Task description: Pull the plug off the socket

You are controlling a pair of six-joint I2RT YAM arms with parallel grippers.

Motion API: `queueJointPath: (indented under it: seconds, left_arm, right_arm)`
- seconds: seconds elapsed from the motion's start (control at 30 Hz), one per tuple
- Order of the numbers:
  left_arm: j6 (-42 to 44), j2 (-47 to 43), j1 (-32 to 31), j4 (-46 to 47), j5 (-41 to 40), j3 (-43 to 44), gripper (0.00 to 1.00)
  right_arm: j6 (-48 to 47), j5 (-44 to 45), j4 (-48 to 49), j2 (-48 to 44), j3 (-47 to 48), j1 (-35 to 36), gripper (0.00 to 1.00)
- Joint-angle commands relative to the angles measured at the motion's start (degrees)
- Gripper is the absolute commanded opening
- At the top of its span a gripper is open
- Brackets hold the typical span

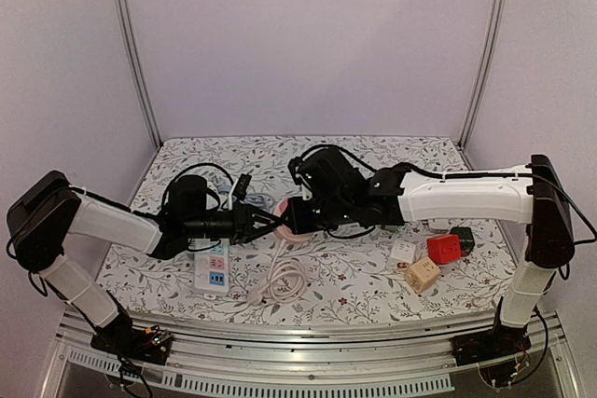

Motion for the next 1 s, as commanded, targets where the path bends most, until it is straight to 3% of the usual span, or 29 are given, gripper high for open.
queueJointPath:
  seconds: [0.0, 0.3, 0.5, 0.97]
  left_arm:
    - [2.2, 0.9, 0.4, -2.5, -2.0, 0.6, 0.0]
    - [4.5, 0.4, 0.3, -7.5, -4.5, 0.9, 0.0]
    - [4.7, 0.7, 0.3, -7.6, -4.4, 1.5, 0.0]
    - [3.8, 2.6, 0.3, -12.0, -6.7, 3.0, 0.0]
  right_arm:
    - [-0.6, 3.9, -2.2, 0.3, 2.4, 0.5, 0.0]
    - [6.4, -2.8, 4.7, -4.3, -4.1, -4.3, 0.0]
    - [6.0, -3.9, 4.5, -4.2, -4.1, -4.3, 0.0]
    - [-3.5, 9.7, -8.3, 0.2, 5.4, 3.2, 0.0]
